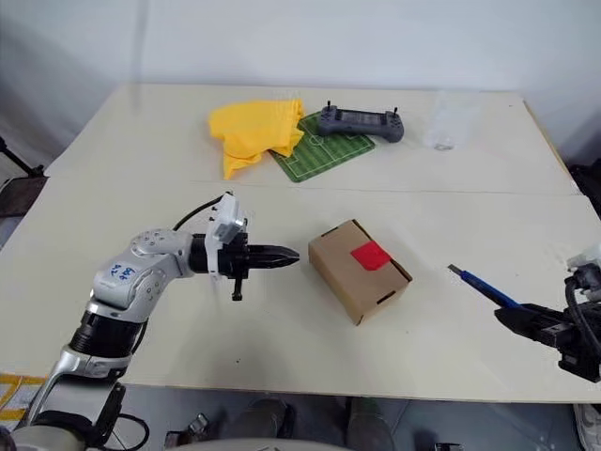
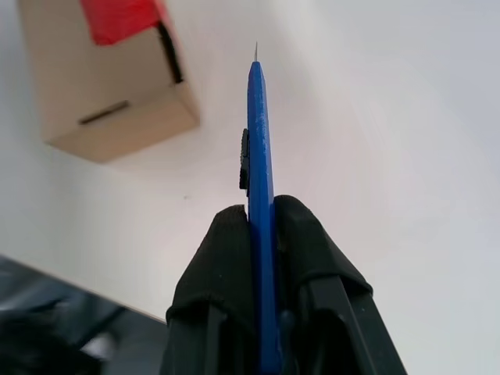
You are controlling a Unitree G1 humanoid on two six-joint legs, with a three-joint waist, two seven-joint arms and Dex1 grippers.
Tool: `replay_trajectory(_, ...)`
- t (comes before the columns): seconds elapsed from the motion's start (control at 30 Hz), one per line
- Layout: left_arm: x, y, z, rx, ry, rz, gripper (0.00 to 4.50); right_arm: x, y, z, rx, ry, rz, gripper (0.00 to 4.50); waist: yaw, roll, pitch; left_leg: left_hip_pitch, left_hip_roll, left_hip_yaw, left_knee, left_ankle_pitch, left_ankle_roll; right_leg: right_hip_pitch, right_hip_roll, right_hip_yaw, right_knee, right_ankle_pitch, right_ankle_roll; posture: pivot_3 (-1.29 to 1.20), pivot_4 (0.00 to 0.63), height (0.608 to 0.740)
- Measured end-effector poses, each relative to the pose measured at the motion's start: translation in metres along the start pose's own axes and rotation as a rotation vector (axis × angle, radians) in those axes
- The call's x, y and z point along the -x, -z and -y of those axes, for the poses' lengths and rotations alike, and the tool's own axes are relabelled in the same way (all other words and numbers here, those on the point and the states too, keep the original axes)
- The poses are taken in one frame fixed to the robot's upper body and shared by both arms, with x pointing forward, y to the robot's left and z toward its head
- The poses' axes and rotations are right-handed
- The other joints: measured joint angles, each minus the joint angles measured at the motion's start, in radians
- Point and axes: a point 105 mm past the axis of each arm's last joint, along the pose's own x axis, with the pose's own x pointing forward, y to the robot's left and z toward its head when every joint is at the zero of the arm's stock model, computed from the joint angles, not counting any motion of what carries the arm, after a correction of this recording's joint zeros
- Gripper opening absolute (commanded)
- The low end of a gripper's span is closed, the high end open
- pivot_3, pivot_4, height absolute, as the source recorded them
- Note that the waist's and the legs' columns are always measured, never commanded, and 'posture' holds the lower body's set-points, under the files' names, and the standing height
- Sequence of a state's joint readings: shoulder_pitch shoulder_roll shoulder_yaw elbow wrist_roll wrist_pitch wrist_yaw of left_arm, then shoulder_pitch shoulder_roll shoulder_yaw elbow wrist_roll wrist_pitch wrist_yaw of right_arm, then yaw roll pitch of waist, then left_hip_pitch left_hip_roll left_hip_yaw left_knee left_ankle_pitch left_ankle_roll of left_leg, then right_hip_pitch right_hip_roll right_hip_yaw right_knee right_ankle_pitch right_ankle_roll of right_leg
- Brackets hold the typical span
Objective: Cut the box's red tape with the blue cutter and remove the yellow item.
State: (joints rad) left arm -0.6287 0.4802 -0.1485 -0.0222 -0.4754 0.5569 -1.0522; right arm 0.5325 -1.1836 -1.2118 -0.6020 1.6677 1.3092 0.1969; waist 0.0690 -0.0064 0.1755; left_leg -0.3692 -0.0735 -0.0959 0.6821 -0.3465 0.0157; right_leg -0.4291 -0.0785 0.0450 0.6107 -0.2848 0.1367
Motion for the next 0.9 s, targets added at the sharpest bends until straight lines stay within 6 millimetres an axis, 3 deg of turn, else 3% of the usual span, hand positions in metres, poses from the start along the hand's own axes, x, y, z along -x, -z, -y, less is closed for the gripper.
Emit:
replay_trajectory(0.17,-0.023,-0.016,-0.010,-0.079,-0.033,-0.004,0.00,-0.011,-0.031,-0.031,0.140,-0.123,0.086,0.16,-0.013,0.000,0.000,0.000,0.000,0.000,0.000,0.001,-0.001,0.000,-0.001,0.000,0.001,0.000,0.000,0.00,0.150,0.740)
replay_trajectory(0.37,-0.038,-0.013,-0.015,-0.129,-0.036,-0.099,0.00,-0.031,-0.071,-0.062,0.185,-0.194,0.144,0.16,-0.018,0.001,0.000,-0.001,0.000,0.000,0.000,0.001,-0.001,-0.001,-0.001,-0.001,0.000,0.000,0.000,0.00,0.150,0.740)
replay_trajectory(0.47,-0.044,-0.008,-0.015,-0.150,-0.042,-0.149,0.00,-0.043,-0.070,-0.064,0.237,-0.159,0.044,0.16,-0.015,0.001,0.000,-0.003,0.000,-0.003,0.000,0.001,-0.001,-0.001,-0.002,-0.001,-0.002,0.000,0.000,0.00,0.150,0.740)
replay_trajectory(0.9,-0.060,0.006,-0.017,-0.145,-0.096,-0.226,0.00,-0.068,-0.065,-0.060,0.214,-0.127,-0.019,0.16,-0.012,0.001,0.000,-0.007,0.000,-0.003,0.000,0.001,0.000,-0.003,-0.003,-0.004,-0.005,0.000,0.000,0.00,0.150,0.740)
